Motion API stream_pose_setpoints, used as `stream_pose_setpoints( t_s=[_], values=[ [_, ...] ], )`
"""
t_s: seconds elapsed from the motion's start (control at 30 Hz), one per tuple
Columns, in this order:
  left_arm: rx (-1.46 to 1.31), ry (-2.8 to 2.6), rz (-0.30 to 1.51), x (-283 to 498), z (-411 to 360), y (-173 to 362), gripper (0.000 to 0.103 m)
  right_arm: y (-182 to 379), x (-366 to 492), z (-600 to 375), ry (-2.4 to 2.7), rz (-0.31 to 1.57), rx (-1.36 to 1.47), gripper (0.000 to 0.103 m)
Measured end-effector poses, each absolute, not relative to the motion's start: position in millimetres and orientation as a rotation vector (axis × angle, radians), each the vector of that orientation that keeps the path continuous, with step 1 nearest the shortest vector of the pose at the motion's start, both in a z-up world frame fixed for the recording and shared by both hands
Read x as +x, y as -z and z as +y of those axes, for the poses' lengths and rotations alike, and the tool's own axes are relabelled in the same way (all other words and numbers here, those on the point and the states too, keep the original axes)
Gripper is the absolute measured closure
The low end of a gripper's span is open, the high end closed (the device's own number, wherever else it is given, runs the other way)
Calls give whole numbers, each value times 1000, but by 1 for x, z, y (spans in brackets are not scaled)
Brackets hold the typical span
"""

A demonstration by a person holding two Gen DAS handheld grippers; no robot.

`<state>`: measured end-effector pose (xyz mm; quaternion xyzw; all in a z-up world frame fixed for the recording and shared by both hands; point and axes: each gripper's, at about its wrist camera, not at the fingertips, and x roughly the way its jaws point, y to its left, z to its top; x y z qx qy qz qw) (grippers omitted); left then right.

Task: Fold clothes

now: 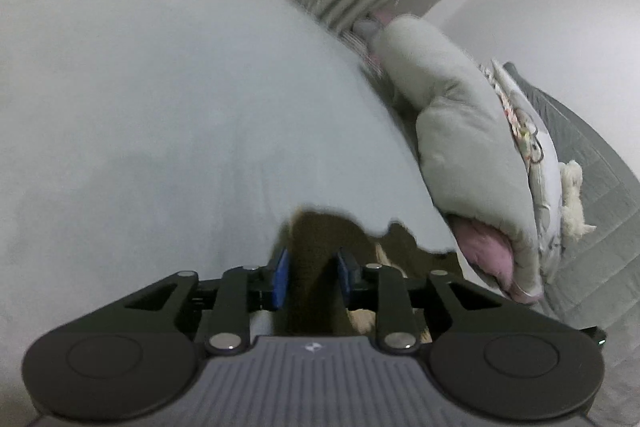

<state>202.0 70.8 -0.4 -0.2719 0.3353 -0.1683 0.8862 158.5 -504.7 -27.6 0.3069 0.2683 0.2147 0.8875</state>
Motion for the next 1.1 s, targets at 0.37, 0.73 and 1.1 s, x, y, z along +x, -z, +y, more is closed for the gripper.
stream_pose_setpoints(
  t_s=[0.37, 0.73, 1.1],
  values=[
    [-419, 193, 750, 207, 55, 0, 77, 27, 197, -434, -268, 746, 292, 68],
    [-156, 439, 617, 107, 10, -67, 73, -11, 124, -452, -199, 608, 184, 54],
    [-122, 315, 778, 93, -39, -9, 85, 22, 86, -386, -331, 675, -48, 56]
  ],
)
